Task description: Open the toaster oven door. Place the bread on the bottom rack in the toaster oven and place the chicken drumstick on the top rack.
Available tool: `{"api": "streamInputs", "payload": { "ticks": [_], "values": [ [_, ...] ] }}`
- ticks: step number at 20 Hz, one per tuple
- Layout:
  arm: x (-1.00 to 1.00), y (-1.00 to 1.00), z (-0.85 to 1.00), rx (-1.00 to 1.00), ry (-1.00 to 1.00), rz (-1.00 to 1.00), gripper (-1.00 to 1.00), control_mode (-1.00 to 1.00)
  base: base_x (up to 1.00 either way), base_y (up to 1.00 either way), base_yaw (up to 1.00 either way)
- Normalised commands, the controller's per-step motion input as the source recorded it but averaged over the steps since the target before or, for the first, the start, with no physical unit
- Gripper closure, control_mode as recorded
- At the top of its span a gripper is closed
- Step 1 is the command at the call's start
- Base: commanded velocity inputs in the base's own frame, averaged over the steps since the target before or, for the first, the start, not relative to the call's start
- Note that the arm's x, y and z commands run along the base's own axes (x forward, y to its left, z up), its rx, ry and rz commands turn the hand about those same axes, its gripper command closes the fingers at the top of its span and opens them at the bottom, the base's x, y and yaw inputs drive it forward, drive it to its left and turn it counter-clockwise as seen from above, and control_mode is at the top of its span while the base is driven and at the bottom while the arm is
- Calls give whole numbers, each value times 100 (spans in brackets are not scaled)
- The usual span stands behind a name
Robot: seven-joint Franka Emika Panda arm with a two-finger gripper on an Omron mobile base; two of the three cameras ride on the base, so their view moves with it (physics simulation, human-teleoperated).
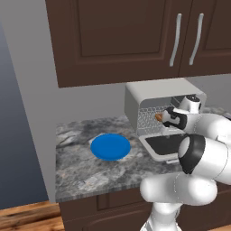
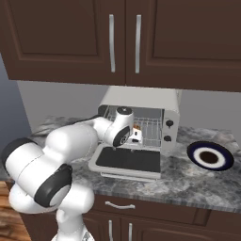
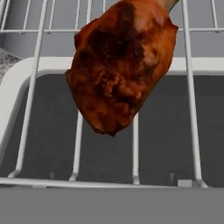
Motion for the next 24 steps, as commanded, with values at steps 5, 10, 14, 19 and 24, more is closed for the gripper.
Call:
{"api": "streamInputs", "payload": {
  "ticks": [5, 10, 14, 19, 24],
  "values": [
    [11, 0, -8, 0, -3, 2, -100, -100, 0, 0, 0],
    [12, 0, -4, 0, -2, 2, -100, -100, 0, 0, 0],
    [22, 0, 0, 0, 0, 0, -100, -100, 0, 0, 0],
    [23, -2, 0, 3, 0, 0, -100, -100, 0, 0, 0],
    [30, 0, 0, 5, 0, 0, -100, -100, 0, 0, 0]
  ]
}}
